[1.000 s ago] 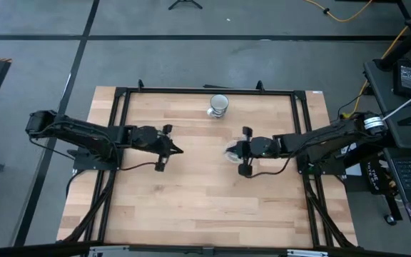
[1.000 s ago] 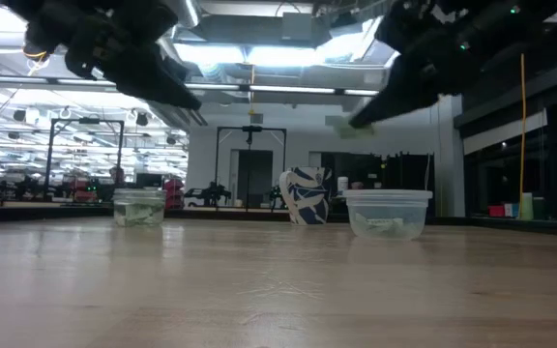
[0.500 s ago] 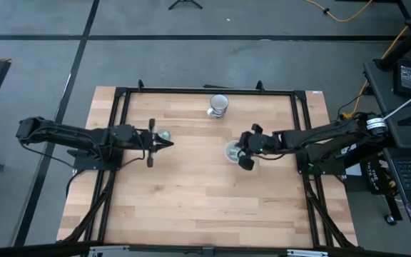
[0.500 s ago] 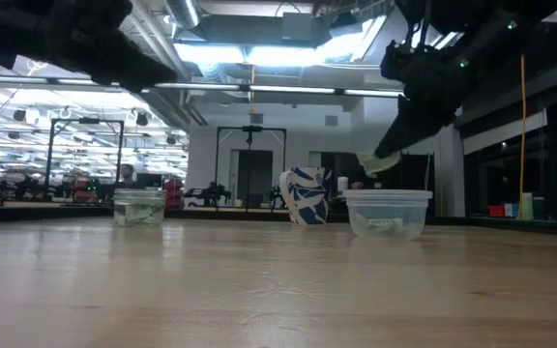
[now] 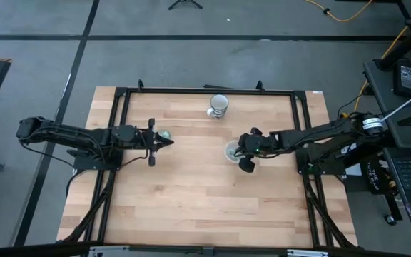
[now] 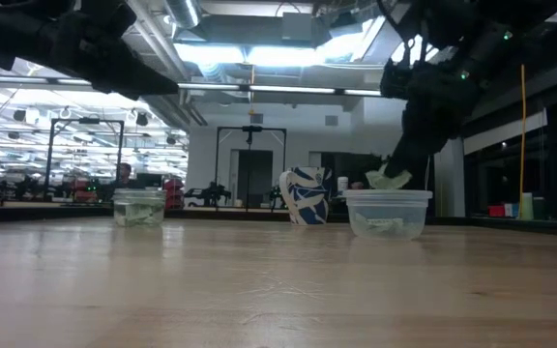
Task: Pick and place Stevia / Truvia into bins
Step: Put the stevia packet into the transparent container, then return to Home Position
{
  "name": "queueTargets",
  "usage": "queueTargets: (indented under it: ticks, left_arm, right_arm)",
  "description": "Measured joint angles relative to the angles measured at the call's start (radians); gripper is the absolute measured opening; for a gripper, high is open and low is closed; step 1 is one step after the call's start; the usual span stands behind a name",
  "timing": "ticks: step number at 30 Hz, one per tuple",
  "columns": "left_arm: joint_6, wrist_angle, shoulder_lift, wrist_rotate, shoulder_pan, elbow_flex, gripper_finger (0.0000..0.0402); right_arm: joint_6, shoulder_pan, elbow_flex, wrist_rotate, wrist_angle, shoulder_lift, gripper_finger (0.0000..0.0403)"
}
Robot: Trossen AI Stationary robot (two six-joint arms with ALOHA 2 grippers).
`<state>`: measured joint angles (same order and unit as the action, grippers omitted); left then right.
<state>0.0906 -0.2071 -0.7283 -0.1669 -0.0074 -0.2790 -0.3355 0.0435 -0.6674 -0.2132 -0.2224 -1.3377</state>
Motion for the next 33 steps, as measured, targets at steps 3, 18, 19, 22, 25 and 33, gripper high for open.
queueTargets:
  ticks: [3,18,19,22,25,33]
  left_arm:
    - [0.000,-0.014,-0.006,0.000,0.000,0.000,0.0004]
    - [-0.026,-0.020,-0.007,0.003,0.000,0.000,0.0004]
    - [-0.027,-0.020,-0.007,0.003,0.000,0.000,0.0003]
    - [-0.026,-0.020,-0.007,0.003,0.000,0.000,0.0002]
    - [-0.026,-0.020,-0.007,0.003,0.000,0.000,0.0005]
    - [-0.044,-0.021,-0.007,0.004,0.000,0.000,0.0002]
  right_arm:
    - [0.001,-0.019,0.000,0.037,0.014,-0.020,0.0000]
    - [-0.004,-0.033,0.000,0.083,0.063,-0.029,0.0035]
    - [-0.004,-0.033,0.000,0.083,0.064,-0.029,0.0039]
    - [-0.001,-0.033,0.000,0.083,0.064,-0.029,0.0048]
    - [0.038,-0.039,-0.005,0.083,0.063,-0.026,0.0054]
    - [0.117,-0.041,-0.133,0.083,-0.044,-0.024,0.0047]
